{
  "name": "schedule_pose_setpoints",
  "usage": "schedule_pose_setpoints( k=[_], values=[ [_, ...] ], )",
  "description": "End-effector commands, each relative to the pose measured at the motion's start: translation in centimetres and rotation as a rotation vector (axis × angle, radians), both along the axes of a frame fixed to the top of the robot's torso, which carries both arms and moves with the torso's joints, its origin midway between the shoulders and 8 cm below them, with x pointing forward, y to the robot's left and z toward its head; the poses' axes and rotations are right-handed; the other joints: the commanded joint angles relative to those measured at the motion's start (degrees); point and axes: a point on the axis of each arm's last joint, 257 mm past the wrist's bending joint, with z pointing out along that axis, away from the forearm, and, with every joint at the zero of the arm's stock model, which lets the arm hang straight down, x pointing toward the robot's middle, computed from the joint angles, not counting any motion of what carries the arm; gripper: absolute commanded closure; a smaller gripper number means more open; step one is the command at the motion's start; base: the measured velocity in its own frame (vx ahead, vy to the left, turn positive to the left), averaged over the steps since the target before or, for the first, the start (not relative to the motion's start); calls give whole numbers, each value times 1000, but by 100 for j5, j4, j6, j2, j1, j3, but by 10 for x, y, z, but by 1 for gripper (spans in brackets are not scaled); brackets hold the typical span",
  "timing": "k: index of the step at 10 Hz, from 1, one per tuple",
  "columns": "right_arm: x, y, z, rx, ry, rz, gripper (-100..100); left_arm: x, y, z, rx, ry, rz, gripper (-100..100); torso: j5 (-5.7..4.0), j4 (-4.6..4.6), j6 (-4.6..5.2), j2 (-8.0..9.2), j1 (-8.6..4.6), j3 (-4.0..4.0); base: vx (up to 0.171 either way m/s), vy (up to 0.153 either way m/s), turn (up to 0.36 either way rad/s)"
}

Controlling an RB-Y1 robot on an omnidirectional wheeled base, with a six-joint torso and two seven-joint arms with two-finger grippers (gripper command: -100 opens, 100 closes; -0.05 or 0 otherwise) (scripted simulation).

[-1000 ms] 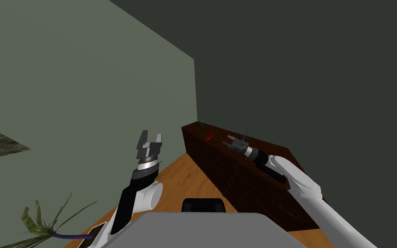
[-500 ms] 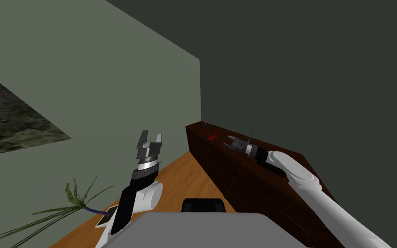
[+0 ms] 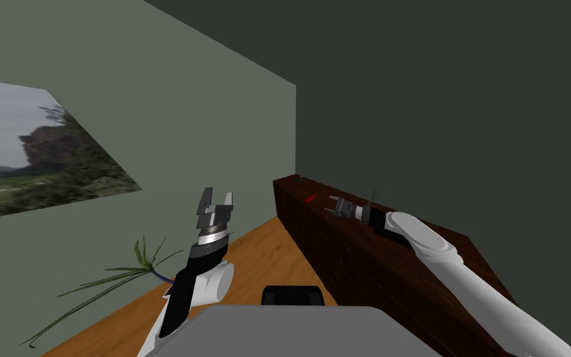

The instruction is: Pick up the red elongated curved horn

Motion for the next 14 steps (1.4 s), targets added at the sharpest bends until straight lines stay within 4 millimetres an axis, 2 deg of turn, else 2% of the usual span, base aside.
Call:
schedule_pose_setpoints(
  k=[1, 2, 3, 4, 5, 8, 9, 10, 11, 12, 13, 14],
  values=[
    [3, -8, -7, -65, 7, -2, -100, 0, 0, 0, 0, 0, 0, 0, 0, 0, 0, 0, 0, 0, -15, -41, 137],
    [3, -8, -8, -72, 8, -4, -100, 0, 0, 0, 0, 0, 0, 0, -1, 0, 9, 1, -2, 1, -6, -18, -51],
    [8, -22, -15, -145, 22, 0, -100, 0, 0, 0, 0, 0, 0, 0, 0, 0, 10, 1, 4, 1, -6, -14, 279],
    [8, -25, -19, -167, 24, -5, -100, 0, 0, 0, 0, 0, 0, 0, 2, -1, 0, -3, 7, -2, -2, -32, 183],
    [11, -38, -25, -235, 40, -1, -100, 0, 0, 0, 0, 0, 0, 0, 0, -1, 8, -4, 3, -2, -10, -41, 287],
    [15, -60, -39, -346, 66, -9, -100, 0, 0, 0, 0, 0, 0, 0, -1, -2, 3, -8, -2, -4, 3, -40, 210],
    [16, -75, -45, -409, 90, -4, -100, 0, 0, 0, 0, 0, 0, 0, -1, -2, 9, -9, 0, -5, 12, -42, 299],
    [16, -79, -48, -429, 93, -9, -100, 0, 0, 0, 0, 0, 0, 0, -1, -3, 3, -12, -2, -7, 12, -39, 183],
    [16, -94, -54, -488, 119, -4, -100, 0, 0, 0, 0, 0, 0, 0, -2, -3, 10, -11, -1, -7, 15, -46, 302],
    [16, -97, -57, -506, 122, -9, -100, 0, 0, 0, 0, 0, 0, 0, -1, -3, 4, -14, -3, -8, 13, -45, 149],
    [14, -113, -63, -563, 151, -3, -100, 0, 0, 0, 0, 0, 0, 0, -2, -3, 11, -13, -2, -8, 21, -41, 288],
    [14, -116, -65, -578, 154, -8, -100, 0, 0, 0, 0, 0, 0, 0, -1, -4, 3, -18, -1, -10, 20, -42, 156]
  ],
)
